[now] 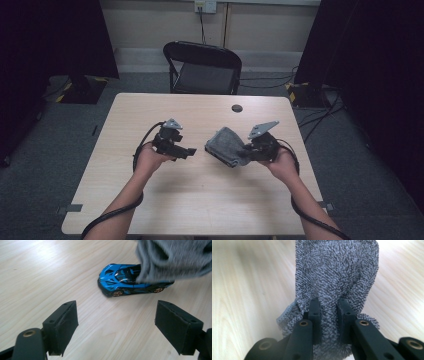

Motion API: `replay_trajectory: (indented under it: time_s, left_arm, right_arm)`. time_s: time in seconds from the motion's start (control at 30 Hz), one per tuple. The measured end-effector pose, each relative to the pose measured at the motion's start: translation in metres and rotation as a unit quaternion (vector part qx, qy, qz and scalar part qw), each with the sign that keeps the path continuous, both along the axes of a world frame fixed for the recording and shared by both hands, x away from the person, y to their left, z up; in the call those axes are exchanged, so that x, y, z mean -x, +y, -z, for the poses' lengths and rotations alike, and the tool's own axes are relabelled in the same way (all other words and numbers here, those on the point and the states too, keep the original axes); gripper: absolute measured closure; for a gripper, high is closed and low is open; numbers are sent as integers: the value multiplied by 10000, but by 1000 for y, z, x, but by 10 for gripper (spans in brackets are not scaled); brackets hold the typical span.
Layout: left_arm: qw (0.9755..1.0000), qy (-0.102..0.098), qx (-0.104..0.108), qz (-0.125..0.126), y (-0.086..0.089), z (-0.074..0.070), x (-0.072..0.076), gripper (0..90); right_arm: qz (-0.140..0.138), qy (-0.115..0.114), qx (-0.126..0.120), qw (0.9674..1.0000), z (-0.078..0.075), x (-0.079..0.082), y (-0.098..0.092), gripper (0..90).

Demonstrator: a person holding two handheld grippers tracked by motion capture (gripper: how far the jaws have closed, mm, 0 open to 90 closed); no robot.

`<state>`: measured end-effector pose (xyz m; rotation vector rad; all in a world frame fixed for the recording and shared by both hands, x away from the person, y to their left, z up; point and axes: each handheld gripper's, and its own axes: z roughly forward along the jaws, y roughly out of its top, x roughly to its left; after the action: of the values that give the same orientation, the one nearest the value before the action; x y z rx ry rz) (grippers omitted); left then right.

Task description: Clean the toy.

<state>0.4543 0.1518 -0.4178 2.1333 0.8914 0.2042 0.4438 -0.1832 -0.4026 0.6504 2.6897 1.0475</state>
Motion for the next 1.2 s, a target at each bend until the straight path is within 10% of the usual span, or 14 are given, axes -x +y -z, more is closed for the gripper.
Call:
replay_trajectory:
  time_s: [0.43, 0.83, 1.2]
  left_arm:
    - [9993, -201, 301, -85, 45, -9, 21, 168]
    - [9989, -235, 318, 272, 45, 7, 33, 232]
    - [9991, -102, 105, 393, 40, 27, 37, 267]
  right_arm:
    - [-860, 206, 61, 9961, 30, 13, 88, 761]
    - [-1233, 379, 198, 9914, 60, 17, 131, 746]
    - [-536, 454, -291, 9971, 53, 9, 121, 383]
